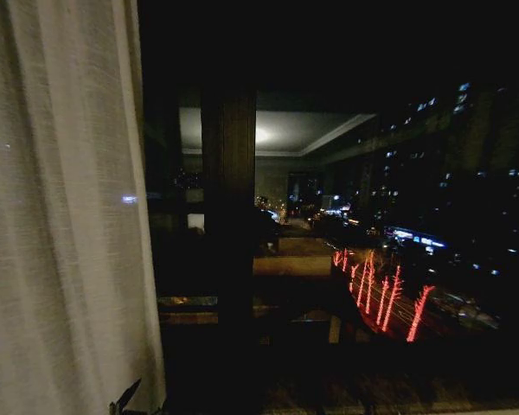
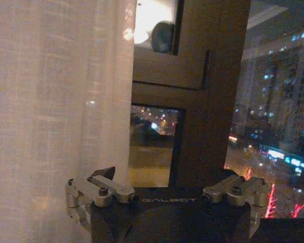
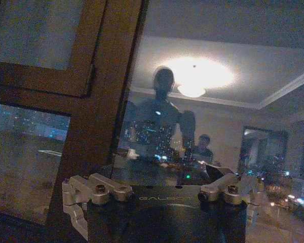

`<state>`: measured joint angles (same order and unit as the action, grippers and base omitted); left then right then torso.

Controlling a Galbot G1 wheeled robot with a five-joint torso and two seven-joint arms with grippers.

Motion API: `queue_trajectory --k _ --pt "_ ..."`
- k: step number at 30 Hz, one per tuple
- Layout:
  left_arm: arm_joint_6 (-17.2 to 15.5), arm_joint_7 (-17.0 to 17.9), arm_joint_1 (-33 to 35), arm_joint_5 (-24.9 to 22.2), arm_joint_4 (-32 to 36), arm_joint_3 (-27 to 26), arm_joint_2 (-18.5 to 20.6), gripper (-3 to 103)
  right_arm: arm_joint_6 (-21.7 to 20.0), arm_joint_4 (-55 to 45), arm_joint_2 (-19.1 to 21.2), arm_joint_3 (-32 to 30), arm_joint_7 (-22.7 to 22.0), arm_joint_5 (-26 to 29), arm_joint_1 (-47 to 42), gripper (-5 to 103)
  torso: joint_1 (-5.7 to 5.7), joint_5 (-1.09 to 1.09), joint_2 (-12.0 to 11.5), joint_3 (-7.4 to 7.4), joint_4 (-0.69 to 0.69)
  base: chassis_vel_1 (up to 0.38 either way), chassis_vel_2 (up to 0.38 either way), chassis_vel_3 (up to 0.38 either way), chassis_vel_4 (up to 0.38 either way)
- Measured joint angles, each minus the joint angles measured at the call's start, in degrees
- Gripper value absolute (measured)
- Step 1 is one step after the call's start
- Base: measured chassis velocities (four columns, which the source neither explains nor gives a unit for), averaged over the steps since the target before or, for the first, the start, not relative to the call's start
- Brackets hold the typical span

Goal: Open the curtains by pulling them apart, changing their state from closed to fully open.

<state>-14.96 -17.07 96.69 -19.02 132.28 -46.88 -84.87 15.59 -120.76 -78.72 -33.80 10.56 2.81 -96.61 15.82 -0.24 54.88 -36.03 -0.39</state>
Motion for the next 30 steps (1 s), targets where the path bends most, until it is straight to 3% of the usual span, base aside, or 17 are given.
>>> queue_trajectory --k 8,30 --pt "0.4 -0.1 0.0 0.1 -0.5 -0.1 -1.0 100 -0.3 0.2 0.0 0.7 -0.3 -2.9 0.5 100 -0.03 -0.01 0.0 0.01 -0.01 0.0 0.0 0.0 0.0" --pt "-0.2 0.0 0.0 1.1 0.2 -0.3 -2.2 100 -1.8 0.0 0.0 2.5 -0.3 -4.4 1.3 100 -0.02 -0.01 0.0 0.01 -0.01 0.0 0.0 0.0 0.0"
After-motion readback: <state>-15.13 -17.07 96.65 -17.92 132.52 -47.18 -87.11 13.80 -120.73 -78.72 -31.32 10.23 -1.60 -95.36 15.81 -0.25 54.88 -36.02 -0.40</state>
